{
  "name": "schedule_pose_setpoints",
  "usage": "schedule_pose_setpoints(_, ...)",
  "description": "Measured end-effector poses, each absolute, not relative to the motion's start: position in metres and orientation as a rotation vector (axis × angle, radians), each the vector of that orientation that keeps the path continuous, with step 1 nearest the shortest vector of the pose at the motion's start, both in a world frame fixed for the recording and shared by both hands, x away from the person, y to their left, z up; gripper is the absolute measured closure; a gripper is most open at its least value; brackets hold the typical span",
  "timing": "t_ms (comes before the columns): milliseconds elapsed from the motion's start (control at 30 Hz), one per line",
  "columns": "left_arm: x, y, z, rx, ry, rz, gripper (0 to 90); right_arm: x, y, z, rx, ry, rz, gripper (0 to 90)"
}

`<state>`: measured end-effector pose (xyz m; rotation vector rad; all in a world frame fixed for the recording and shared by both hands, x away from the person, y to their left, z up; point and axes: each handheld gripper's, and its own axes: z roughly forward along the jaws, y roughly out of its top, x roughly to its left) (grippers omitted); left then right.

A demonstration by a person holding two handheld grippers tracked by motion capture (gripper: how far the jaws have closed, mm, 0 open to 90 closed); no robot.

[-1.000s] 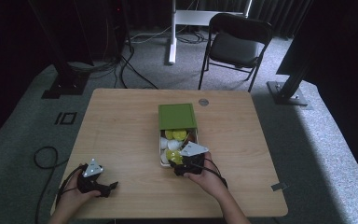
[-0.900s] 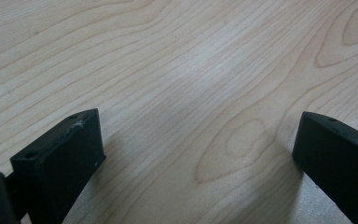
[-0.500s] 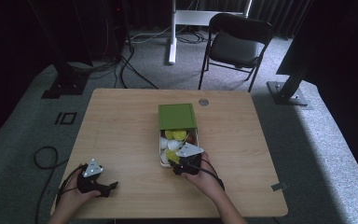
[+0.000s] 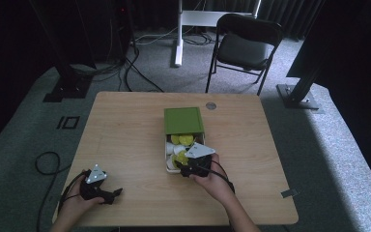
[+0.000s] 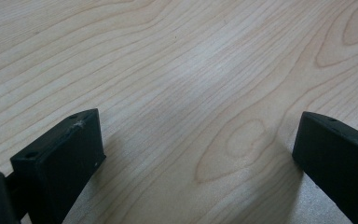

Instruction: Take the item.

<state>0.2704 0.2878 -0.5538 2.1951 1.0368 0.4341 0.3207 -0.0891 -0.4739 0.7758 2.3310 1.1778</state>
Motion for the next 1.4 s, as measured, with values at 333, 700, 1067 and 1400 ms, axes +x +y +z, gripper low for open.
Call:
schedule_pose_setpoints(333,0.270,0.288,-0.554,2.193,1.038,0.434,2.8,0.327,-0.102,-0.450,0.800,2.253,1.244,38.2)
schedule_pose_setpoints(700,0.270,0.288,-0.554,2.194,1.038,0.434,2.8,0.333,-0.137,-0.428,0.851,2.087,1.269,38.1)
schedule_pose_setpoints(1067,0.270,0.288,-0.554,2.194,1.038,0.434,2.8,0.350,-0.174,-0.432,0.963,1.990,1.178,38.1)
schedule_pose_setpoints(1400,0.270,0.288,-0.554,2.194,1.038,0.434,2.8,0.373,-0.183,-0.465,1.065,1.971,1.083,38.1)
